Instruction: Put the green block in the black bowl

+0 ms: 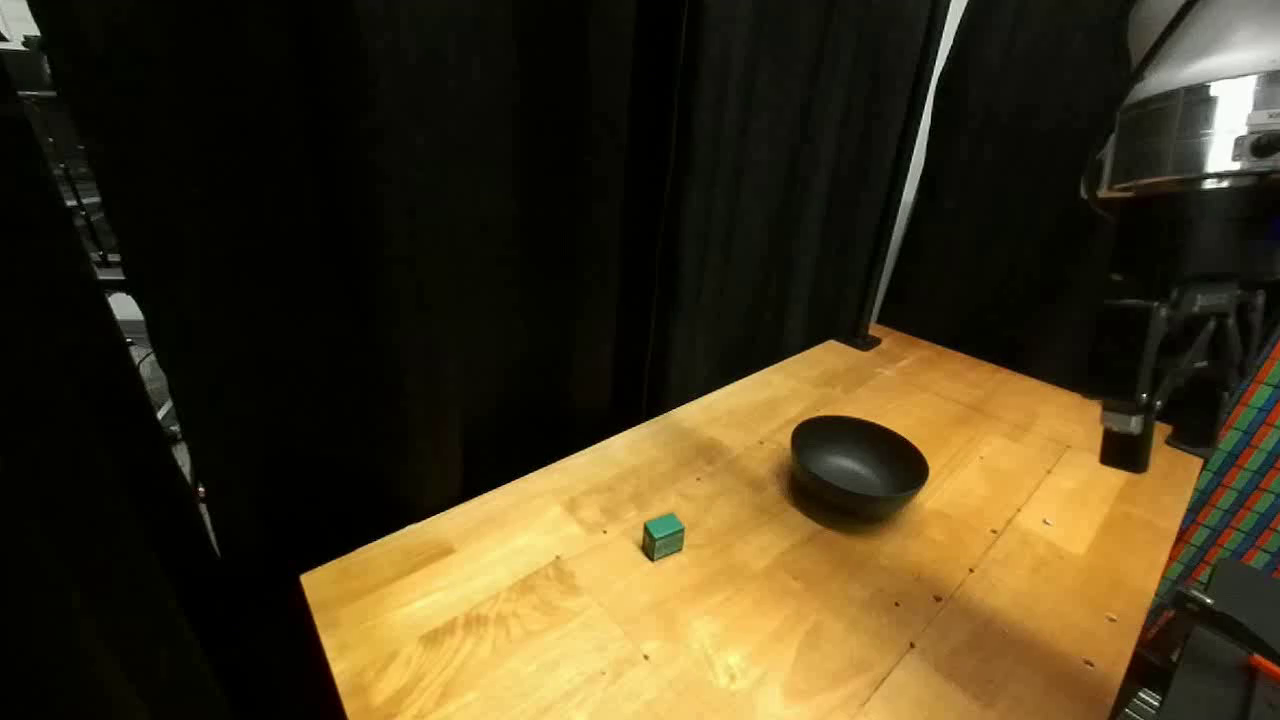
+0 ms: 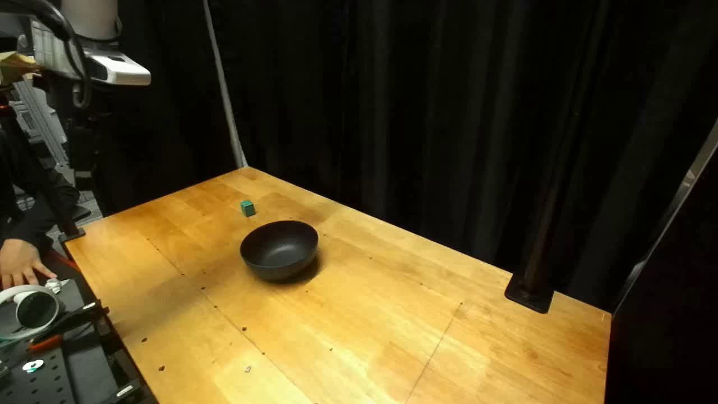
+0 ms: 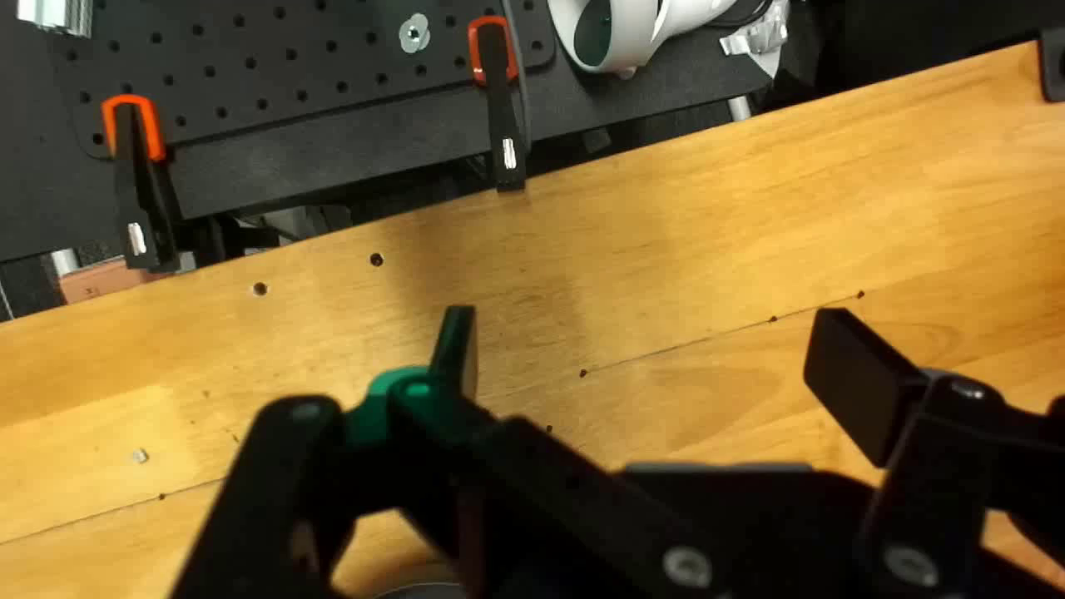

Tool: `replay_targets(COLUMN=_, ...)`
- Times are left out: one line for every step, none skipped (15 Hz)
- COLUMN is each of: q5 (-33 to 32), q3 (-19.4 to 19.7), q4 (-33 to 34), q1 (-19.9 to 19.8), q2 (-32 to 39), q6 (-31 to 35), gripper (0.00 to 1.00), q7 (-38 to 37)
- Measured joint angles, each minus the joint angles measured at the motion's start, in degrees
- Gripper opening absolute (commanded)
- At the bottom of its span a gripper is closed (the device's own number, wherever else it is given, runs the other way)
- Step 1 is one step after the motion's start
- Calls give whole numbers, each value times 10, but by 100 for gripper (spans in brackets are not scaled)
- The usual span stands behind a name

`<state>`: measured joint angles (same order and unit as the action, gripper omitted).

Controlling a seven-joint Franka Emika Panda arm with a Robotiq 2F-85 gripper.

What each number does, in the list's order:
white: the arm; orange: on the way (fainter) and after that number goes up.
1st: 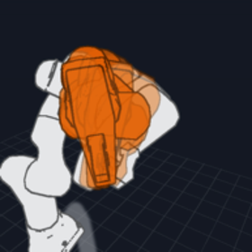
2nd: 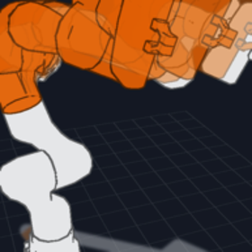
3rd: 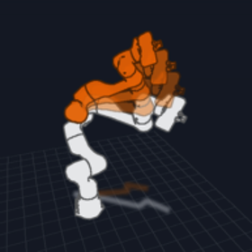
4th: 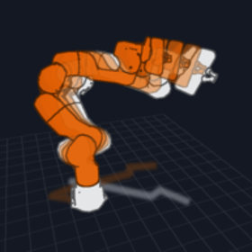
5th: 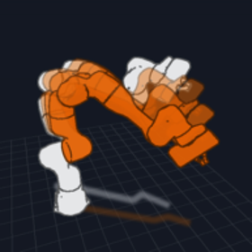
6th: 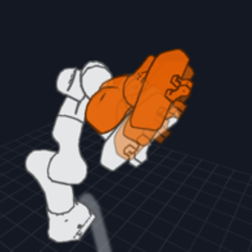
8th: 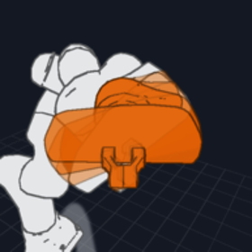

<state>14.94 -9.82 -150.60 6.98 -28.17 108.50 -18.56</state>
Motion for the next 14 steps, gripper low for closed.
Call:
replay_targets(q5=0, q3=0, q4=1, q1=0, q2=0, q6=0, gripper=100, q7=0)
replay_targets(q5=0, q3=0, q4=2, q1=0, q2=0, q6=0, gripper=100, q7=0)
replay_targets(q5=0, q3=0, q4=2, q1=0, q2=-1, q6=0, gripper=100, q7=0)
replay_targets(q5=0, q3=0, q4=2, q1=0, q2=-1, q6=0, gripper=100, q7=0)
replay_targets(q5=0, q3=0, q4=1, q1=0, q2=0, q6=0, gripper=100, q7=0)
replay_targets(q5=0, q3=-1, q4=1, q1=0, q2=3, q6=4, gripper=100, q7=0)
replay_targets(q5=0, q3=-6, q4=2, q1=0, q2=11, q6=21, gripper=100, q7=0)
replay_targets(q5=0, q3=-15, q4=4, q1=2, q2=25, q6=45, gripper=100, q7=0)
replay_targets(q5=0, q3=-27, q4=9, q1=4, q2=47, q6=75, gripper=100, q7=0)
replay_targets(q5=-3, q3=-41, q4=18, q1=7, q2=75, q6=107, gripper=100, q7=-5)
replay_targets(q5=-8, q3=-56, q4=30, q1=10, q2=108, q6=142, gripper=100, q7=-13)
replay_targets(q5=-18, q3=-69, q4=44, q1=13, q2=144, q6=175, gripper=100, q7=-25)
replay_targets(q5=-35, q3=-80, q4=62, q1=17, q2=181, q6=206, gripper=100, q7=-42)
replay_targets(q5=-56, q3=-88, q4=80, q1=20, q2=217, q6=233, gripper=100, q7=-62)
